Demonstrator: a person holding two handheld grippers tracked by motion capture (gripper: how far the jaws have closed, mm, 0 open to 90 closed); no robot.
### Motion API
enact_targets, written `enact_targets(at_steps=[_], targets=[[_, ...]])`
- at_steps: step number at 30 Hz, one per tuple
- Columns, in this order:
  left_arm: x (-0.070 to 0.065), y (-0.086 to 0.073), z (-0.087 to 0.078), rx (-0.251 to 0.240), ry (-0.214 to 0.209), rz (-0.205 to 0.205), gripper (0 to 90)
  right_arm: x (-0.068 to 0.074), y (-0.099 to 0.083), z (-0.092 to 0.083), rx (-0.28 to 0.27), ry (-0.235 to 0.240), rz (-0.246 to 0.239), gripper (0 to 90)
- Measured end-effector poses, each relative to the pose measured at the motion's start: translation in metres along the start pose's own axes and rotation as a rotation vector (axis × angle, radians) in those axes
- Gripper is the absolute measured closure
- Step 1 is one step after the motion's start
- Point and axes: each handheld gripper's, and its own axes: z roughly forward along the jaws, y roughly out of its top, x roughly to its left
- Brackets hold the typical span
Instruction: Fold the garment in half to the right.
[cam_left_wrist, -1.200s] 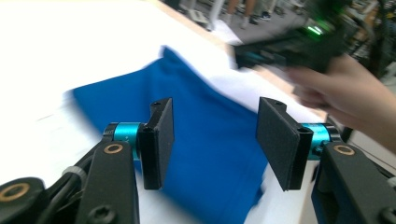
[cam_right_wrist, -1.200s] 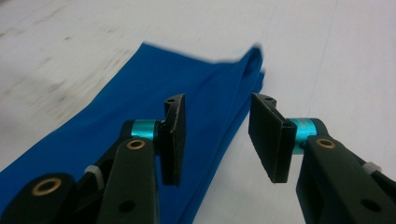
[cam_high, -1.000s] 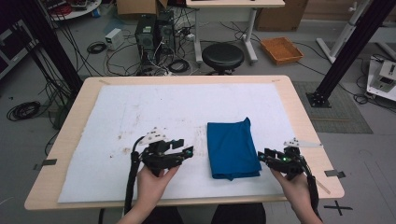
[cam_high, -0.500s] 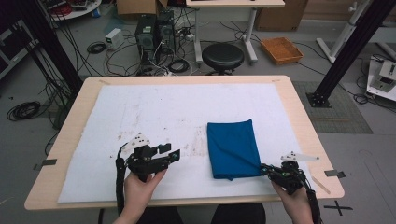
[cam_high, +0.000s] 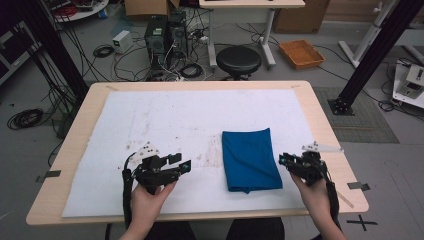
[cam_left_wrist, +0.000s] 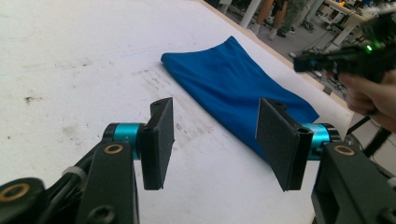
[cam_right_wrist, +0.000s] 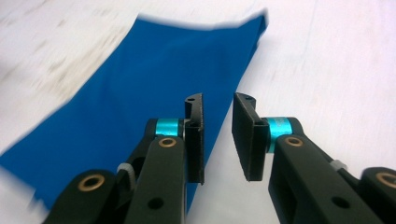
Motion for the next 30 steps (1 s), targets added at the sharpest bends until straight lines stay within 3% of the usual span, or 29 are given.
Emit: enact_targets(at_steps=[4,7,12,14,17,23,30], targets=[[0.003,0.000,-0.001,0.005,0.006,0.004,46.8,-0.011,0.030,0.029,-0.010,-0.018,0.040,72.3],[0.006,0.000,-0.001,0.004,0.009,0.002,46.8,-0.016,0.044,0.050,0.006,-0.050,0.034,69.8],[0.013,0.000,-0.001,0.007,0.016,0.002,46.8,-0.023,0.053,0.078,0.029,-0.064,0.076,69.8],[0.017,0.000,-0.002,0.006,0.021,-0.003,46.8,-0.029,0.052,0.087,0.051,-0.036,0.114,73.6],[0.024,0.001,-0.004,0.000,0.031,-0.015,46.8,-0.032,0.049,0.094,0.064,-0.029,0.100,89.2],[0.035,0.003,-0.008,-0.015,0.055,-0.033,46.8,-0.032,0.046,0.091,0.039,-0.078,0.054,90.0],[0.043,0.009,-0.006,-0.016,0.079,-0.016,46.6,-0.034,0.044,0.083,0.006,-0.092,0.034,70.8]])
